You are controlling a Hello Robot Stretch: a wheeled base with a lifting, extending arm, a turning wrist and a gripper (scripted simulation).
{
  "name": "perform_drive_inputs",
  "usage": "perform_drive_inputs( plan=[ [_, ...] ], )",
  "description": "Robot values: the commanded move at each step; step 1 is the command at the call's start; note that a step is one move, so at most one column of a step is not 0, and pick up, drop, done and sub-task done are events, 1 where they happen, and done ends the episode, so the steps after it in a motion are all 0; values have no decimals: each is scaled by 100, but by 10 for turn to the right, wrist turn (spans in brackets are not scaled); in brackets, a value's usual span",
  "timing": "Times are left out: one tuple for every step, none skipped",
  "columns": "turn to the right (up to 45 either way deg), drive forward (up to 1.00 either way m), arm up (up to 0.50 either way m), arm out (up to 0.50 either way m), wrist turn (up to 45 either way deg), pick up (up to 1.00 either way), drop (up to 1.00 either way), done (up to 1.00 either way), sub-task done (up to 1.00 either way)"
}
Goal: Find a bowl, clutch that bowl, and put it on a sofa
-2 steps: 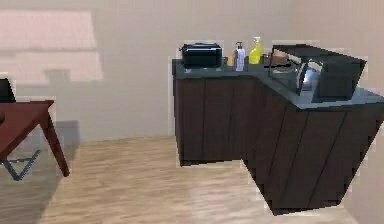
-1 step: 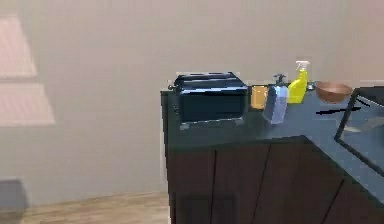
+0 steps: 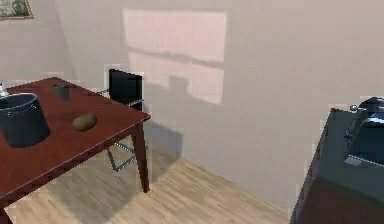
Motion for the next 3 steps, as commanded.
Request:
perform_drive_inputs(
  plan=[
    [450,0,0,0,0,0,0,0,0],
    [210,0,0,0,0,0,0,0,0],
    [0,45,0,0,0,0,0,0,0]
  ],
)
